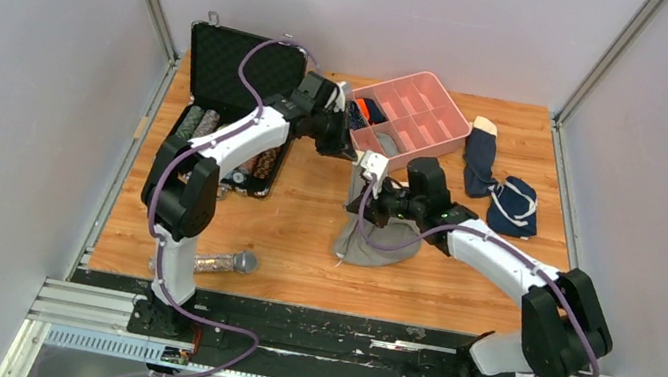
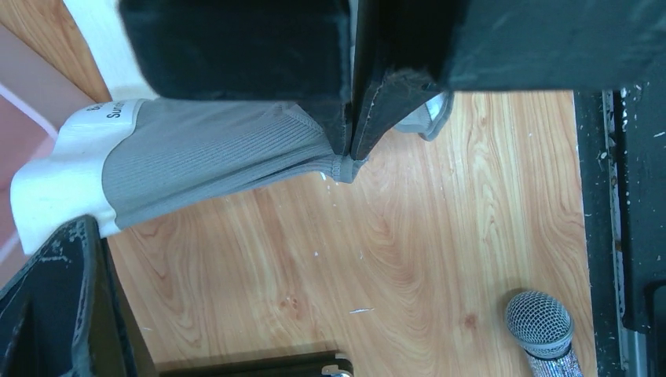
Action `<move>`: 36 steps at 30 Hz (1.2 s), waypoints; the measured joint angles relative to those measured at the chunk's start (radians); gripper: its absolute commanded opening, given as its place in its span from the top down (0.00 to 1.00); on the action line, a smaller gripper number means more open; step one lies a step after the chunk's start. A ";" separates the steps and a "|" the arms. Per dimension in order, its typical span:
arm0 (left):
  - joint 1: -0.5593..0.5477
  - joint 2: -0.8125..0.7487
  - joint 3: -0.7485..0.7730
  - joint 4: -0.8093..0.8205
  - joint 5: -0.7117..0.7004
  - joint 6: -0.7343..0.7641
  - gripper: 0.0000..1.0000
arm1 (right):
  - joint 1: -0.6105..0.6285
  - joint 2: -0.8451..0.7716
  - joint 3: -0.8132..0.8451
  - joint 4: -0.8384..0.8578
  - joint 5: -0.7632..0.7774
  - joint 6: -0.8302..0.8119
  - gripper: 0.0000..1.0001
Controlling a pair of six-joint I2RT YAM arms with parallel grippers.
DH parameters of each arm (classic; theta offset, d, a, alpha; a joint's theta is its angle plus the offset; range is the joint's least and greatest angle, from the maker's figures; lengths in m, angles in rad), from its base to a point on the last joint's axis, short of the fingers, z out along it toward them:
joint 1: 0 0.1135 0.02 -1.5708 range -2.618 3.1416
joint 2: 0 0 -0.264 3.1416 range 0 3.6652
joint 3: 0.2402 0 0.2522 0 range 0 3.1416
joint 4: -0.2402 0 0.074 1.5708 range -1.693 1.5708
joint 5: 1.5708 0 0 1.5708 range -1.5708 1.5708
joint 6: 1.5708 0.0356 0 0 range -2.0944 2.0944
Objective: Roll the underwear
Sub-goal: Fold the underwear at the center of the board.
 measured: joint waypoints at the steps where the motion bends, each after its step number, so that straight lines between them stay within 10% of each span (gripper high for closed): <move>1: -0.010 0.008 0.013 0.002 0.000 0.003 1.00 | -0.010 -0.019 -0.013 0.005 -0.004 0.003 1.00; 17: -0.154 0.214 0.259 0.008 -0.039 0.014 1.00 | -0.226 -0.294 -0.182 -0.069 -0.047 0.020 1.00; 36: -0.270 0.404 0.453 -0.006 -0.280 0.054 1.00 | -0.441 -0.239 -0.274 -0.090 -0.083 -0.076 1.00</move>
